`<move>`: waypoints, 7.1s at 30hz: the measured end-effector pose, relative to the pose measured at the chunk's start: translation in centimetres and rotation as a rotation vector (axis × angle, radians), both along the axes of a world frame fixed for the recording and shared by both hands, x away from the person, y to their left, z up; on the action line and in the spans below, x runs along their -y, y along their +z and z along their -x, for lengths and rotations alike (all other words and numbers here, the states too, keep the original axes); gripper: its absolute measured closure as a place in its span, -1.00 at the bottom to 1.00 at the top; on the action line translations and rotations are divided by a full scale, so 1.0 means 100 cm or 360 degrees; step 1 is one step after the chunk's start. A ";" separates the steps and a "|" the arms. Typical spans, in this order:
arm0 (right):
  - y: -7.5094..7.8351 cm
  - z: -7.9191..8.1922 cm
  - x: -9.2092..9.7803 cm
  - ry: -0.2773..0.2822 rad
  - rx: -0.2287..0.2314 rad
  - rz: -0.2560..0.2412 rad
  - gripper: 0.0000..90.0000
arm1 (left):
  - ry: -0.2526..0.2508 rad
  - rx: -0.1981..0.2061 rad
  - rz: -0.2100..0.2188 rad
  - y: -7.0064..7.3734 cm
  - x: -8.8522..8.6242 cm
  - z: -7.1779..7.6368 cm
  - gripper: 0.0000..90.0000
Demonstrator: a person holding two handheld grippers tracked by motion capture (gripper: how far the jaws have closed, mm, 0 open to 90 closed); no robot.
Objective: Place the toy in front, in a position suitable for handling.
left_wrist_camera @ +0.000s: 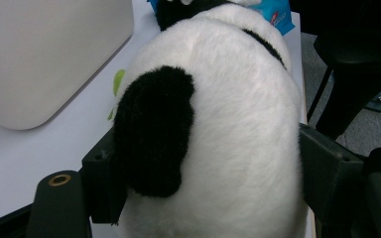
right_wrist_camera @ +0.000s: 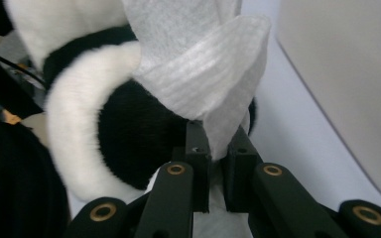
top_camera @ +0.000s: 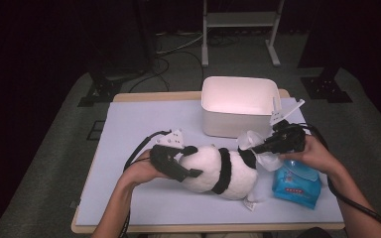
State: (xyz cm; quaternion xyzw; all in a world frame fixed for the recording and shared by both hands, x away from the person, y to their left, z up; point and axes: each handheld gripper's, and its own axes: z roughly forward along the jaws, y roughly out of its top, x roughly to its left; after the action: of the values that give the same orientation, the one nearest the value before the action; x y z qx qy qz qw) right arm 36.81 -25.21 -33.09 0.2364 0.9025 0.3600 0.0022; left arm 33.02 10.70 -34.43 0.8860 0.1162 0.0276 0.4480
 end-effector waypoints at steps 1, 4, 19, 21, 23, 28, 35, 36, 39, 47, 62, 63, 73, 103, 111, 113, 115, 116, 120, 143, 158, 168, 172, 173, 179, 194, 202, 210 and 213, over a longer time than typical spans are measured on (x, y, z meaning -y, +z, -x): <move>0.000 0.002 -0.001 0.0010 0.0009 0.0004 0.84 | 0.0001 -0.0003 0.0002 0.000 0.000 0.000 -0.44; 0.002 0.005 -0.006 0.0047 0.0004 -0.0010 0.84 | 0.0005 -0.0006 0.0003 0.000 0.000 0.000 -0.44; 0.015 0.014 -0.044 0.0247 -0.0002 -0.0056 0.84 | 0.0002 0.0003 -0.0007 0.004 0.005 0.000 -0.44; 0.015 0.014 -0.050 0.0274 -0.0005 -0.0064 0.84 | 0.0002 0.0005 -0.0003 0.005 0.006 0.000 -0.44; 0.016 0.014 -0.057 0.0291 -0.0001 -0.0058 0.84 | 0.0002 0.0006 0.0000 0.006 0.008 -0.001 -0.44; 0.019 0.015 -0.071 0.0324 0.0025 -0.0019 0.84 | 0.0004 0.0015 0.0002 0.009 0.013 -0.001 -0.44; 0.014 0.018 -0.065 0.0306 0.0046 0.0038 0.85 | 0.0008 0.0003 0.0033 0.007 0.014 -0.002 -0.64; 0.014 0.018 -0.064 0.0302 0.0040 0.0026 0.85 | 0.0008 0.0002 0.0040 0.007 0.015 -0.002 -0.68; 0.013 0.019 -0.059 0.0299 0.0043 0.0017 0.85 | 0.0026 -0.0019 0.0056 0.007 0.015 -0.003 -0.77; 0.010 0.020 -0.052 0.0288 0.0045 -0.0002 0.85 | 0.0038 -0.0037 0.0084 0.008 0.011 -0.005 -0.79; 0.008 0.023 -0.036 0.0252 0.0038 0.0001 0.85 | 0.0054 -0.0080 0.0106 0.006 0.002 -0.007 -0.84; 0.007 0.023 -0.034 0.0247 0.0040 -0.0001 0.85 | 0.0056 -0.0083 0.0096 0.005 0.003 -0.007 -0.87; 0.004 0.026 -0.020 0.0200 0.0027 -0.0001 0.85 | 0.0019 -0.0161 0.0083 -0.009 0.009 -0.012 -0.94; 0.015 0.016 -0.041 0.0225 0.0071 -0.0147 0.85 | 0.0031 0.0034 0.0149 0.041 -0.010 -0.005 -0.34; 0.034 0.016 -0.045 0.0253 0.0123 -0.0124 0.85 | 0.0045 0.0063 0.0121 0.050 -0.017 -0.002 -0.34; 0.035 0.016 -0.045 0.0253 0.0123 -0.0139 0.85 | 0.0049 0.0060 0.0093 0.049 -0.017 -0.002 -0.34; 0.035 0.016 -0.046 0.0252 0.0126 -0.0131 0.85 | 0.0052 0.0053 0.0084 0.047 -0.016 -0.003 -0.34; 0.035 0.016 -0.047 0.0257 0.0128 -0.0125 0.85 | 0.0054 0.0052 0.0079 0.046 -0.016 -0.003 -0.34; 0.040 0.016 -0.046 0.0255 0.0134 -0.0130 0.85 | 0.0048 0.0043 0.0072 0.045 -0.015 -0.004 -0.34; 0.089 0.020 -0.092 0.0418 0.0266 -0.0089 0.85 | -0.0040 0.0058 0.0008 0.044 0.021 -0.007 -0.35; 0.079 0.014 -0.083 0.0374 0.0224 -0.0074 0.85 | 0.0003 0.0015 0.0070 0.036 0.022 -0.011 -0.61; 0.074 0.017 -0.065 0.0330 0.0213 -0.0096 0.85 | -0.0024 -0.0102 0.0103 0.010 0.027 -0.015 -0.80; 0.072 0.017 -0.057 0.0311 0.0211 -0.0093 0.85 | -0.0043 -0.0113 0.0103 -0.001 0.032 -0.014 -0.82; 0.072 0.018 -0.056 0.0301 0.0202 -0.0098 0.85 | -0.0041 -0.0114 0.0106 -0.003 0.033 -0.014 -0.82; 0.070 0.017 -0.049 0.0281 0.0199 -0.0106 0.85 | -0.0025 -0.0092 0.0189 -0.005 0.034 -0.016 -0.49; 0.063 0.016 -0.048 0.0249 0.0196 -0.0107 0.85 | 0.0023 0.0037 -0.0005 0.032 0.022 -0.012 -0.27; 0.069 0.016 -0.045 0.0244 0.0201 -0.0136 0.85 | -0.0022 0.0031 -0.0029 0.027 0.037 -0.013 -0.27; 0.075 0.018 -0.063 0.0296 0.0236 -0.0047 0.84 | -0.0043 0.0030 -0.0099 0.025 0.052 -0.013 -0.31; 0.068 0.017 -0.062 0.0293 0.0207 -0.0020 0.85 | -0.0047 0.0007 -0.0112 0.021 0.054 -0.014 -0.40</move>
State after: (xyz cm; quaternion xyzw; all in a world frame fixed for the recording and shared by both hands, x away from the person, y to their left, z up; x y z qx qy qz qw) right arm 35.10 -19.03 -26.28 0.1286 0.9161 0.3788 0.0262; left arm 34.41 5.29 -32.30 0.9027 0.1012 0.0271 0.4173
